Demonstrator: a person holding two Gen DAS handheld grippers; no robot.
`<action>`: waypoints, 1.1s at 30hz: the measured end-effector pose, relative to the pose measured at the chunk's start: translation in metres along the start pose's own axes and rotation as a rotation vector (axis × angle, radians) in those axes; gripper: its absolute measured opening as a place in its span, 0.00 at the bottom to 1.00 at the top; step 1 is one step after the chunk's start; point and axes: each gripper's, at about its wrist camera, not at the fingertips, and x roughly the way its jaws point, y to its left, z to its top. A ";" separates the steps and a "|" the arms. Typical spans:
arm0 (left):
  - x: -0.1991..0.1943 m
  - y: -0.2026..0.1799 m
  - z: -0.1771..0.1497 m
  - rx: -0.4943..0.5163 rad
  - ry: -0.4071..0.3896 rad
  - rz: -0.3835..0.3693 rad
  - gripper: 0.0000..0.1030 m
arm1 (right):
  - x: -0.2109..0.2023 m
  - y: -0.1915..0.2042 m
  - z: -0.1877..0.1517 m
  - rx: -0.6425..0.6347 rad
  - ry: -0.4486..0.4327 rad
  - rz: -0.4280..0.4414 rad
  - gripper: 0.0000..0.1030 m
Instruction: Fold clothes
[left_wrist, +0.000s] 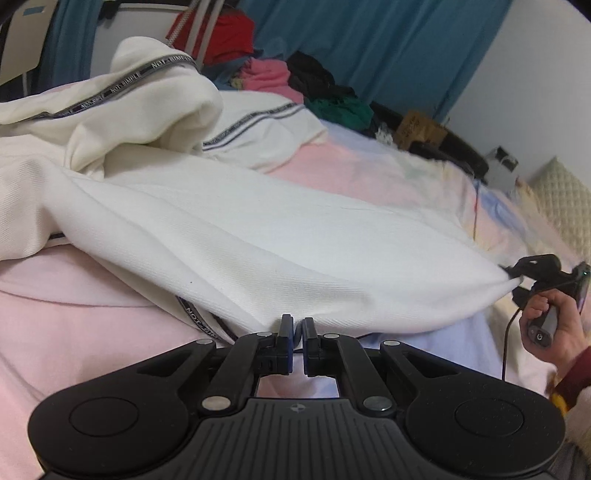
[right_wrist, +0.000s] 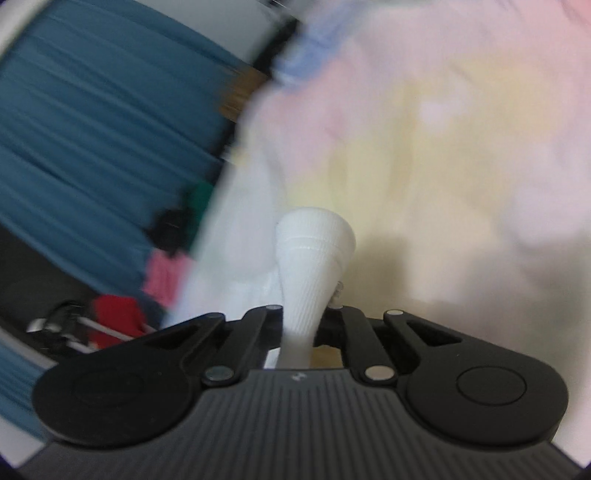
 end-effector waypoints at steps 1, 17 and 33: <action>0.003 -0.001 -0.002 0.011 0.009 0.007 0.04 | 0.005 -0.011 -0.001 0.031 0.029 -0.035 0.05; -0.040 0.083 -0.002 -0.563 0.027 -0.092 0.81 | 0.004 0.004 -0.010 -0.065 0.004 -0.076 0.06; -0.105 0.252 -0.014 -1.386 -0.465 0.206 0.61 | 0.009 0.008 -0.013 -0.054 -0.018 -0.075 0.06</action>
